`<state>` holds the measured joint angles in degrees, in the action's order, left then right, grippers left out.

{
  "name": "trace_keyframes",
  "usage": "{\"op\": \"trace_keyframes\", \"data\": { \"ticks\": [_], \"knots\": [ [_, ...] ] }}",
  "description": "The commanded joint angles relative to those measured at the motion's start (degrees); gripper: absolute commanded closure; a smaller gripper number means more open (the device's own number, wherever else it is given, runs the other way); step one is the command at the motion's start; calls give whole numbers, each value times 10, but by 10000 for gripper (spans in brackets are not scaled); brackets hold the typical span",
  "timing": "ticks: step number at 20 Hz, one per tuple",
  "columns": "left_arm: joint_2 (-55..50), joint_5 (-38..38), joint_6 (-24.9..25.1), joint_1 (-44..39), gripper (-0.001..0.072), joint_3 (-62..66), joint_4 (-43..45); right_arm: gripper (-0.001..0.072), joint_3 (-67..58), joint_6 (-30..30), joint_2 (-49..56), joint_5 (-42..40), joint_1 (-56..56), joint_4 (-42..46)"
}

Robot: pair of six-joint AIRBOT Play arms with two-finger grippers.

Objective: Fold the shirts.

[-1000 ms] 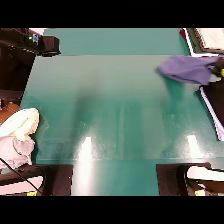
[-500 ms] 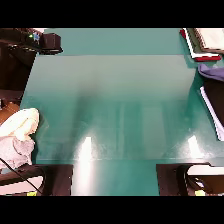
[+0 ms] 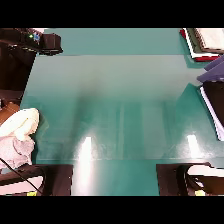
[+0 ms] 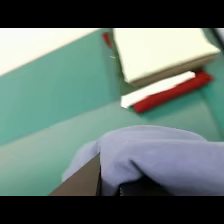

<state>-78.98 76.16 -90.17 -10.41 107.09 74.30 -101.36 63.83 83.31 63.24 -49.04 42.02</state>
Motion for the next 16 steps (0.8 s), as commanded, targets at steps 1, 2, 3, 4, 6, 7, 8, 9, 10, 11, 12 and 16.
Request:
{"op": "trace_keyframes", "data": {
  "ticks": [1,2,3,4,6,7,8,9,10,11,12,16],
  "knots": [
    [0,7,2,0,683,0,0,696,-8,71,-27,32,-2,137],
    [0,11,3,0,683,0,0,695,-8,92,-30,47,-2,175],
    [0,15,7,0,683,0,0,695,-8,114,-31,63,-2,209],
    [0,18,9,0,683,0,0,695,-8,136,-31,83,-2,241],
    [0,24,20,0,683,0,0,695,-8,173,-30,124,-2,314],
    [0,27,21,0,682,0,0,694,-8,192,-30,141,-2,351],
    [0,30,21,0,683,0,0,694,-8,210,-30,160,-2,395],
    [0,32,21,0,683,0,0,694,-8,223,-30,177,-2,428],
    [0,33,21,0,683,0,0,693,-8,229,-30,192,-2,454],
    [0,33,21,0,683,0,0,689,-8,230,-30,203,-5,466],
    [0,33,22,0,682,0,0,613,-8,230,-30,216,-12,466],
    [0,34,35,0,682,0,0,366,-8,230,-31,278,-55,465]
  ]
}}
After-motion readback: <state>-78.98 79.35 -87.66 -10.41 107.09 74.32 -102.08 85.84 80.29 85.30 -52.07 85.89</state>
